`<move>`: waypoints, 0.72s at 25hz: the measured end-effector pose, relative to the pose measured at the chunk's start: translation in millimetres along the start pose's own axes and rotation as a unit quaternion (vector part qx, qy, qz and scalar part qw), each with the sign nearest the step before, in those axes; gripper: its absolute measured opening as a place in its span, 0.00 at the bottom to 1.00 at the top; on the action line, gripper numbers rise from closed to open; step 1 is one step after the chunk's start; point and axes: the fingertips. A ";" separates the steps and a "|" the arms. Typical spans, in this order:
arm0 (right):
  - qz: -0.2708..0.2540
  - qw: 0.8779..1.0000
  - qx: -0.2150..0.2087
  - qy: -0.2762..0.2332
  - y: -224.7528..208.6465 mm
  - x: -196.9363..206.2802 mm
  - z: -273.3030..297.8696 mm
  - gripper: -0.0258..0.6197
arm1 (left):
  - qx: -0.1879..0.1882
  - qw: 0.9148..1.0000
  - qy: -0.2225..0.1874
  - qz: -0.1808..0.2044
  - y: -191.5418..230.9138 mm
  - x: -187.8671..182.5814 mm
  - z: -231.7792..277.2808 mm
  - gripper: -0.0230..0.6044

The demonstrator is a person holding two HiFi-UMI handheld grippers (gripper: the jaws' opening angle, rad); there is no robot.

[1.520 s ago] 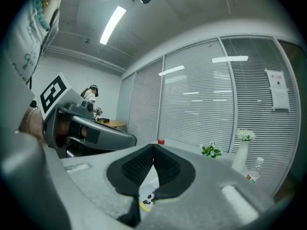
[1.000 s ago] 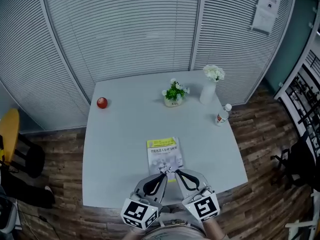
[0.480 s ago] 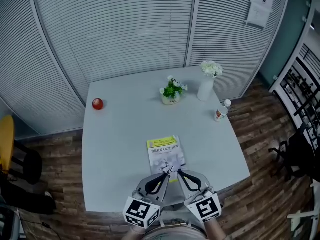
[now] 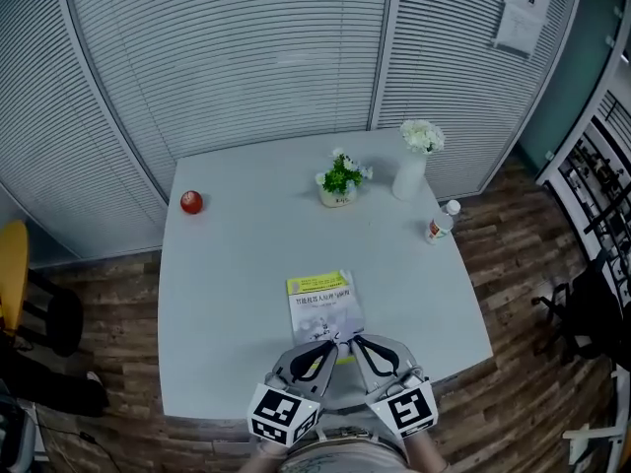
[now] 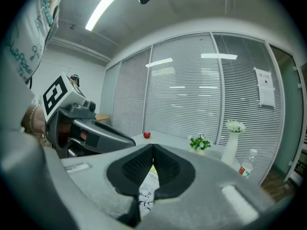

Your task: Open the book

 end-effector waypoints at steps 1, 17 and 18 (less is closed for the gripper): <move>0.003 1.000 -0.002 0.002 -3.5 1.8 0.8 0.04 | 0.003 1.000 0.004 0.000 -1.5 0.2 4.9 0.06; 0.019 0.999 -0.039 0.012 -59.3 19.4 17.3 0.04 | -0.013 0.998 0.058 -0.023 5.6 19.1 68.2 0.12; 0.021 0.999 -0.037 0.012 -62.3 20.8 18.1 0.04 | -0.011 0.998 0.062 -0.022 6.4 21.0 70.9 0.13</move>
Point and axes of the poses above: the fingertips, and each gripper's own axes: z forward along the fingers, y to its left, x out of its underside
